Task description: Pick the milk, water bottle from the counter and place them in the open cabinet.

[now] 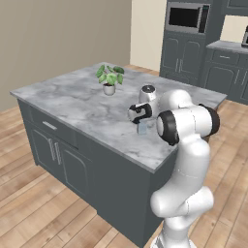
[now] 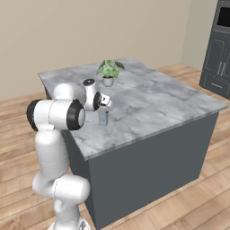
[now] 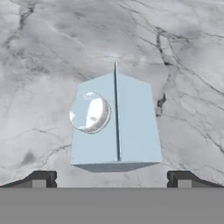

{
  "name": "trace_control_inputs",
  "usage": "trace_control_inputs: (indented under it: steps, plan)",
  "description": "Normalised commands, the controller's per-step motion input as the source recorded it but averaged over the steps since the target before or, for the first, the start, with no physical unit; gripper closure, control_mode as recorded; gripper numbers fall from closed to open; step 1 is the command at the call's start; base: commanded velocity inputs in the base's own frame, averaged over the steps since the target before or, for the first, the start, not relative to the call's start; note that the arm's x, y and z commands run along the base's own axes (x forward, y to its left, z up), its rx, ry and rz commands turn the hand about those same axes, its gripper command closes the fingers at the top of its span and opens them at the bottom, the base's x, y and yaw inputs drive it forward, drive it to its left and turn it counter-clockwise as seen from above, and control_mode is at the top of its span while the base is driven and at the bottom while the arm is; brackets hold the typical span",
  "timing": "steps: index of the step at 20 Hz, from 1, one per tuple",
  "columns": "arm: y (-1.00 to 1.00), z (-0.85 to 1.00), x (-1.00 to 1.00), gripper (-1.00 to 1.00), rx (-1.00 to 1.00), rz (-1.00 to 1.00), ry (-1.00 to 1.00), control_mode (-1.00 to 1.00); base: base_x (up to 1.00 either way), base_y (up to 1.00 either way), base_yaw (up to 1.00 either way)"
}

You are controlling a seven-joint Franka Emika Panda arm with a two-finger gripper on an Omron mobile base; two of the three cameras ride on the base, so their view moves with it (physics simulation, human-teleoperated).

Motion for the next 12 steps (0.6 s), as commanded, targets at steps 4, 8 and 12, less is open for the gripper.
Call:
trace_control_inputs:
  steps: [4, 8, 12]
  plan:
    - [0.00, -0.16, 0.22, -1.00, 0.00, 0.00, 0.00, -1.00, 0.00, 0.00, 0.00]
    - [0.00, -0.13, 0.18, -1.00, 0.00, 0.00, 0.00, -1.00, 0.00, 0.00, 0.00]
    - [0.00, -0.09, 0.20, -1.00, 0.00, 0.00, 0.00, -1.00, 0.00, 0.00, 0.00]
